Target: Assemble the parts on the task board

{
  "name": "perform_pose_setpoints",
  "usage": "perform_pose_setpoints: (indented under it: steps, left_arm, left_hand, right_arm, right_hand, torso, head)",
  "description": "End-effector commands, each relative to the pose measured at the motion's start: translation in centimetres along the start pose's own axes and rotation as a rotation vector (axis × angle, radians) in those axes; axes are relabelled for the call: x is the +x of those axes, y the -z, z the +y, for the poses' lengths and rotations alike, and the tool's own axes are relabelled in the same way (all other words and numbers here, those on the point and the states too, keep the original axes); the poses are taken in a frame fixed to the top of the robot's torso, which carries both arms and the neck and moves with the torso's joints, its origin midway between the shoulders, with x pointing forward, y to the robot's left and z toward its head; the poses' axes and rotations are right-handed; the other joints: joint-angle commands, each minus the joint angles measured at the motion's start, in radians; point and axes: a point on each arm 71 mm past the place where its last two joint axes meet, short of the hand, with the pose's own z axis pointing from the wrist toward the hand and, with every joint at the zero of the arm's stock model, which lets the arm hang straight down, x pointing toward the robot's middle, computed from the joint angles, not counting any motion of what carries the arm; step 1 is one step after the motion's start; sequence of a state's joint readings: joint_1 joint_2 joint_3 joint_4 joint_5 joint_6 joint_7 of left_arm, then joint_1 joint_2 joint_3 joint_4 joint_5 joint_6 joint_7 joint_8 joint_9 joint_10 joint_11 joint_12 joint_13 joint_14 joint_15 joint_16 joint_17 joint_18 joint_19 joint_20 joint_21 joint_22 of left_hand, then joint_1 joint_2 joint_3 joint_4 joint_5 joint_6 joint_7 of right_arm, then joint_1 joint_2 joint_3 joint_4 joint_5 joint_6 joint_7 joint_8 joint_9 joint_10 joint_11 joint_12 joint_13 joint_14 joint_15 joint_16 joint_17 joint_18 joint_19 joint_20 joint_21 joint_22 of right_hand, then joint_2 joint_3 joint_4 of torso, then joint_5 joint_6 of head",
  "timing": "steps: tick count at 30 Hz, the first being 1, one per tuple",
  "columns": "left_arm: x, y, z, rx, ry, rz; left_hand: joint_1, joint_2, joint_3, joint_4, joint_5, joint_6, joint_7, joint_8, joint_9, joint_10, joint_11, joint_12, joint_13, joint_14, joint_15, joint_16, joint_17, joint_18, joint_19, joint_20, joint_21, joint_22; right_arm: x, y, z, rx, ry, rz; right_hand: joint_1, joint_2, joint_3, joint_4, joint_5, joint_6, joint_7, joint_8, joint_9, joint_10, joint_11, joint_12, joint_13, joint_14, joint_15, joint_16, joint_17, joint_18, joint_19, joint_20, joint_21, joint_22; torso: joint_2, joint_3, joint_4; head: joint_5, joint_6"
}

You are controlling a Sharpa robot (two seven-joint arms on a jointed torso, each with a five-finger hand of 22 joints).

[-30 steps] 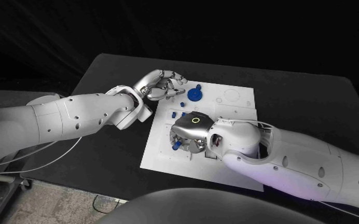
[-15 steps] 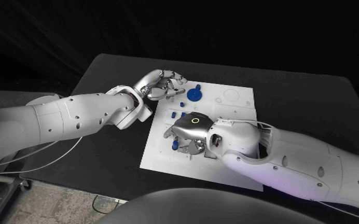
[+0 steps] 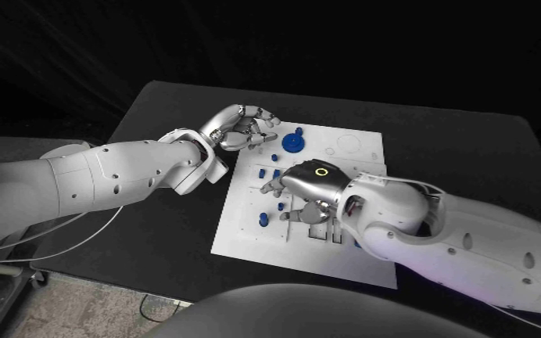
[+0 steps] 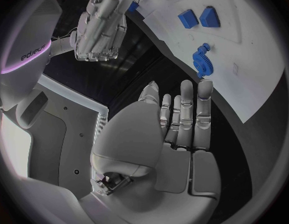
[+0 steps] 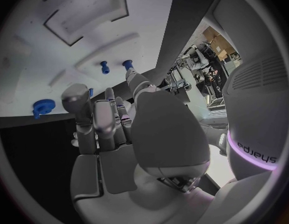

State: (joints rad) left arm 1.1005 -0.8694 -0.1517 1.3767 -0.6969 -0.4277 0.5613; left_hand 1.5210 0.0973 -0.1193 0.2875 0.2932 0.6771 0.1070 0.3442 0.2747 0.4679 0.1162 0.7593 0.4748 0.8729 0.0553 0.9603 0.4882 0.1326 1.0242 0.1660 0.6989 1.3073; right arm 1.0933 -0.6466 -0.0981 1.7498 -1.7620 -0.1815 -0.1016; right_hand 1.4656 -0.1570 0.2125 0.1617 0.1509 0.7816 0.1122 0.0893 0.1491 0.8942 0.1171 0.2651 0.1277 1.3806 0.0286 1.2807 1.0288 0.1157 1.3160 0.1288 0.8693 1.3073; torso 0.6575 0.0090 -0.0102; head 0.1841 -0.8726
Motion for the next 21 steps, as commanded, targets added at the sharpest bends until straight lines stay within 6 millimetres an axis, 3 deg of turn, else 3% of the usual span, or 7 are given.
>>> perform_pose_setpoints:
  steps: [1, 5, 10, 11, 12, 14, 21]
  left_arm:
    - [0.0, 0.1, -0.1, 0.007, 0.014, 0.004]
    - [-0.2, 0.3, 0.0, 0.002, 0.011, -0.002]
    - [-0.2, 0.4, -0.1, 0.000, 0.009, -0.007]
    - [-0.2, 0.4, -0.1, 0.000, 0.010, -0.007]
    - [-0.2, 0.4, -0.1, 0.000, 0.010, -0.006]
    - [-0.2, 0.4, -0.1, 0.000, 0.010, -0.006]
    - [-0.2, 0.4, 0.0, -0.001, 0.011, -0.005]
  left_hand:
    - [0.011, 0.002, -0.006, 0.000, 0.007, -0.003, -0.004, 0.005, -0.001, 0.007, 0.003, 0.000, -0.001, -0.006, 0.003, 0.006, -0.001, 0.020, 0.002, 0.000, -0.007, 0.059]
    - [0.012, 0.002, -0.006, 0.000, 0.007, -0.004, -0.004, 0.005, -0.002, 0.007, 0.003, 0.000, -0.002, -0.006, 0.003, 0.006, -0.001, 0.020, 0.001, 0.000, -0.008, 0.059]
    - [0.012, 0.002, -0.006, 0.000, 0.008, -0.004, -0.003, 0.005, -0.002, 0.007, 0.003, 0.000, -0.002, -0.007, 0.003, 0.006, -0.001, 0.020, 0.002, 0.000, -0.007, 0.059]
    - [0.012, 0.002, -0.006, 0.000, 0.008, -0.004, -0.003, 0.005, -0.002, 0.007, 0.003, 0.000, -0.002, -0.007, 0.003, 0.006, -0.001, 0.020, 0.002, 0.000, -0.007, 0.059]
    - [0.012, 0.002, -0.006, 0.000, 0.008, -0.004, -0.003, 0.005, -0.002, 0.007, 0.003, 0.000, -0.002, -0.007, 0.003, 0.006, -0.001, 0.020, 0.002, 0.000, -0.007, 0.059]
    - [0.012, 0.002, -0.006, 0.000, 0.008, -0.004, -0.003, 0.005, -0.002, 0.007, 0.003, 0.000, -0.002, -0.007, 0.003, 0.006, -0.001, 0.020, 0.002, 0.000, -0.007, 0.059]
    - [0.012, 0.002, -0.006, 0.000, 0.008, -0.004, -0.003, 0.005, -0.002, 0.007, 0.003, 0.000, -0.002, -0.007, 0.003, 0.007, -0.001, 0.020, 0.002, 0.000, -0.007, 0.059]
  right_arm:
    - [-2.7, 1.5, -1.3, 0.033, -0.160, -0.127]
    - [-5.7, 4.5, -4.2, 0.107, -0.307, -0.172]
    - [-6.5, 7.4, -7.2, 0.196, -0.385, -0.168]
    - [-6.3, 8.0, -7.8, 0.222, -0.397, -0.153]
    - [-6.0, 8.6, -8.4, 0.251, -0.406, -0.135]
    - [-5.1, 9.8, -9.5, 0.314, -0.419, -0.097]
    - [-2.0, 12.8, -12.0, 0.516, -0.326, 0.044]
  right_hand:
    - [0.021, 0.008, -0.003, 0.000, 0.020, 0.030, 0.025, 0.017, 0.004, 0.012, 0.001, 0.027, 0.010, 0.000, 0.007, 0.002, 0.004, 0.009, 0.004, 0.007, 0.002, 0.096]
    - [0.049, 0.029, 0.022, -0.015, 0.082, 0.158, 0.036, 0.080, 0.031, 0.142, -0.035, 0.142, 0.061, -0.013, -0.021, -0.011, -0.020, 0.015, -0.003, -0.008, -0.013, 0.094]
    - [0.030, 0.015, -0.004, -0.029, 0.077, 0.283, -0.013, 0.152, 0.072, 0.234, -0.086, 0.481, 0.314, -0.063, -0.069, -0.090, -0.121, 0.028, -0.049, -0.050, -0.114, 0.068]
    - [0.020, 0.027, -0.008, -0.027, 0.072, 0.300, -0.035, 0.163, 0.083, 0.303, -0.079, 0.738, 0.605, -0.049, -0.077, -0.078, -0.101, 0.022, -0.045, -0.052, -0.111, 0.069]
    - [0.000, 0.044, -0.011, -0.014, 0.086, 0.294, -0.048, 0.166, 0.094, 0.345, -0.105, 0.972, 0.878, -0.001, -0.066, -0.015, -0.011, 0.026, -0.018, -0.068, -0.066, 0.083]
    - [-0.054, 0.051, -0.028, 0.020, 0.075, 0.296, -0.033, 0.173, 0.104, 0.480, -0.107, 1.150, 1.152, 0.064, -0.075, 0.091, 0.171, -0.003, 0.026, -0.067, 0.042, 0.111]
    - [-0.314, 0.095, -0.122, 0.126, 0.083, 0.336, -0.069, 0.229, 0.169, 0.677, -0.143, 1.306, 1.443, 0.157, -0.110, 0.225, 0.409, -0.049, 0.154, -0.094, 0.343, 0.176]
  torso:
    - [0.000, -0.0025, -0.0014]
    - [-0.003, -0.0050, -0.0027]
    - [-0.003, -0.0077, -0.0076]
    - [-0.003, -0.0076, -0.0085]
    - [-0.003, -0.0074, -0.0097]
    - [-0.004, -0.0067, -0.0101]
    - [-0.008, -0.0079, -0.0133]
  head:
    - [-0.003, 0.000]
    - [-0.014, 0.000]
    - [-0.025, 0.000]
    - [-0.027, 0.000]
    - [-0.029, 0.000]
    - [-0.033, 0.000]
    - [-0.043, 0.000]
